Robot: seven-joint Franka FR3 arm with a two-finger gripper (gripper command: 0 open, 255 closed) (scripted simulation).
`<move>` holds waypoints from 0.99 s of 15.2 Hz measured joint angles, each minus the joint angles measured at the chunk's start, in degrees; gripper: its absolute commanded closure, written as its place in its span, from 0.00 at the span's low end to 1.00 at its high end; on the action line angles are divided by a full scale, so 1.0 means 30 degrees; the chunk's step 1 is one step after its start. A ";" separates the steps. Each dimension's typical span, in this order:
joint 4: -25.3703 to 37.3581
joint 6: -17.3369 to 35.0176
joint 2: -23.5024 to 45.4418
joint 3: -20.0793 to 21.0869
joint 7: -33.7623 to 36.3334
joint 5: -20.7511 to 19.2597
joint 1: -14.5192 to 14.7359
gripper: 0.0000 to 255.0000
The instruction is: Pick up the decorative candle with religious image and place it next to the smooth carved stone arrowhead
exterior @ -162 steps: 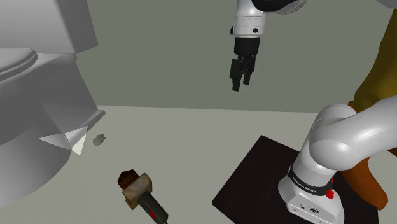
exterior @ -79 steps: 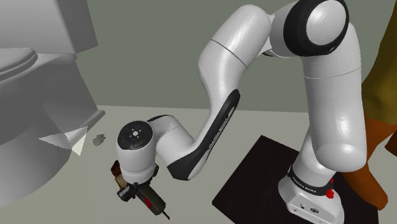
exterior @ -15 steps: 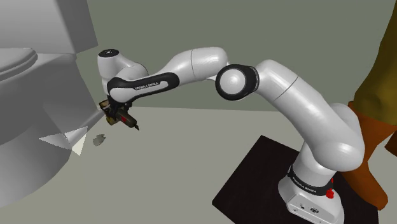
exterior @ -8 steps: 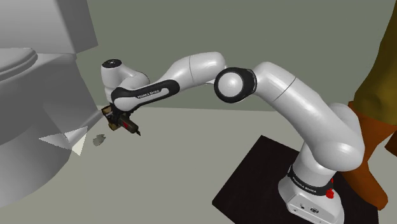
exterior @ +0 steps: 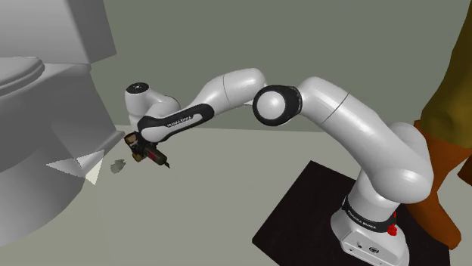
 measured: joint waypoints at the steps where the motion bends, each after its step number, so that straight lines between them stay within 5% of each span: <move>1: 0.0014 0.0151 0.0160 -0.0051 0.0033 -0.0044 0.0015 1.00; 15: 0.0889 0.1519 0.2272 -0.0610 0.0245 -0.0446 0.0420 1.00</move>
